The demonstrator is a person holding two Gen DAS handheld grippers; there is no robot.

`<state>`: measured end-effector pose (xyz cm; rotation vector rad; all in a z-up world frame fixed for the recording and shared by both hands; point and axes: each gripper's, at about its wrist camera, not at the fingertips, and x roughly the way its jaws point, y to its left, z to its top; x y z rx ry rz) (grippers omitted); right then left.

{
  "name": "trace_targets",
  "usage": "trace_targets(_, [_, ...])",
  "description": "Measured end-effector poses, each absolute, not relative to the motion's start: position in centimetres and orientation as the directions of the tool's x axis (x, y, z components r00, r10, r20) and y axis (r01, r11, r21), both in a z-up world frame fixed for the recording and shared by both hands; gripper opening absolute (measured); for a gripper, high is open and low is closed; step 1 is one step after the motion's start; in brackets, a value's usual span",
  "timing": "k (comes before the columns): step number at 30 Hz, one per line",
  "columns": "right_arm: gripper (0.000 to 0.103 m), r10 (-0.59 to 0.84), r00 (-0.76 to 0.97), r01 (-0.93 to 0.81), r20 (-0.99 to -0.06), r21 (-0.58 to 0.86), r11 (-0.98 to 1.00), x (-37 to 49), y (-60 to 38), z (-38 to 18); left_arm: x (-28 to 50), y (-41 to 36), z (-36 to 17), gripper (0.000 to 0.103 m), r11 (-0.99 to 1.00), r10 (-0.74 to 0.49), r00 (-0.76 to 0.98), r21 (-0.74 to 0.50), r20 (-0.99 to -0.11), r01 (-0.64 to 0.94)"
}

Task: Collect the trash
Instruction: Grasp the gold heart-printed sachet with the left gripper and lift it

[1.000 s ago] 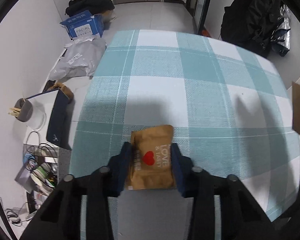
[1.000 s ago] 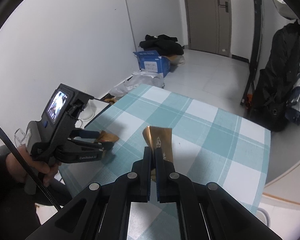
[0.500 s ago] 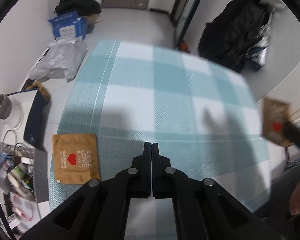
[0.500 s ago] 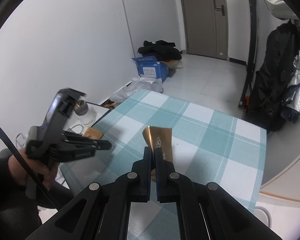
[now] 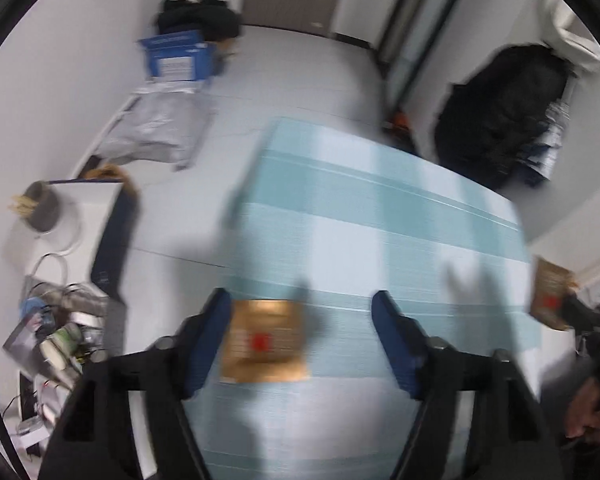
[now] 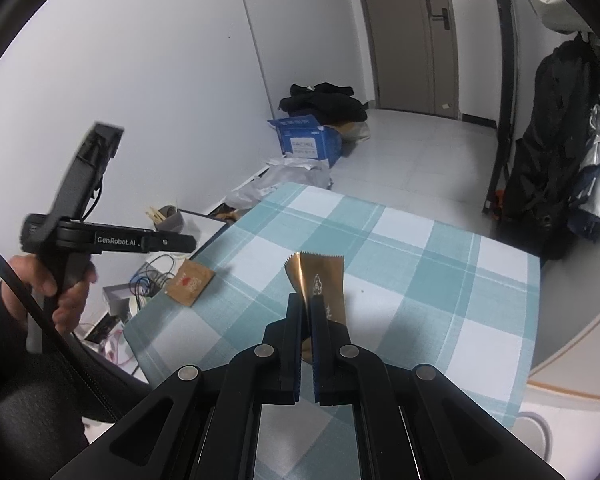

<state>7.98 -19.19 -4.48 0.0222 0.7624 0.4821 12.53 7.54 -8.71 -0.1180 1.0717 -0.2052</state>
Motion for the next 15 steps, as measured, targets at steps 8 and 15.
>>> trace_targets(8, [0.003, 0.432, 0.600, -0.421, -0.673, 0.194, 0.886, 8.9, -18.2, -5.2, 13.6, 8.2, -13.4, 0.070, 0.974, -0.223, 0.325, -0.197, -0.919, 0.109])
trace_targets(15, [0.003, 0.434, 0.588, -0.435, -0.683, 0.186, 0.881, 9.4, -17.2, -5.6, 14.4, 7.6, -14.9, 0.074, 0.967, -0.230, 0.251, -0.193, -0.940, 0.166])
